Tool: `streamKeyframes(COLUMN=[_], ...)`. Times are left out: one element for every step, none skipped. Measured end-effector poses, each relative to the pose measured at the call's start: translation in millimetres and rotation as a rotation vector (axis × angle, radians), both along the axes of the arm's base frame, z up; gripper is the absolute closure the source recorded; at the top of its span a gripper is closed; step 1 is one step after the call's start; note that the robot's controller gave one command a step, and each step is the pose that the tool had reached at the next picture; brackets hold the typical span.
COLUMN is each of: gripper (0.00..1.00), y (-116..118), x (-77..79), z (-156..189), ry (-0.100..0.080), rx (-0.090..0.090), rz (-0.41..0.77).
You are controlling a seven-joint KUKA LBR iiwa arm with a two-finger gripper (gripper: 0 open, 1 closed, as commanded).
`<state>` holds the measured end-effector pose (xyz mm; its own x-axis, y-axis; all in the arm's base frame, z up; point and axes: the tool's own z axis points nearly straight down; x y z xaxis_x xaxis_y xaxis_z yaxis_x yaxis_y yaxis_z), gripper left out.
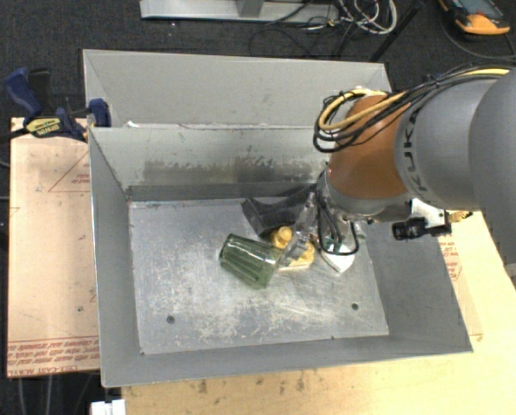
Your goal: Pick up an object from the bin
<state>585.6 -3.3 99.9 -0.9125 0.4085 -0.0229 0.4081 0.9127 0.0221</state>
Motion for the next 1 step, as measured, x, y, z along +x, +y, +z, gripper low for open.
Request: streamKeyframes(gripper=[1.00], y=[0.0], x=[0.0], z=[0.0], ry=[0.000], rx=[0.000], rz=[0.000])
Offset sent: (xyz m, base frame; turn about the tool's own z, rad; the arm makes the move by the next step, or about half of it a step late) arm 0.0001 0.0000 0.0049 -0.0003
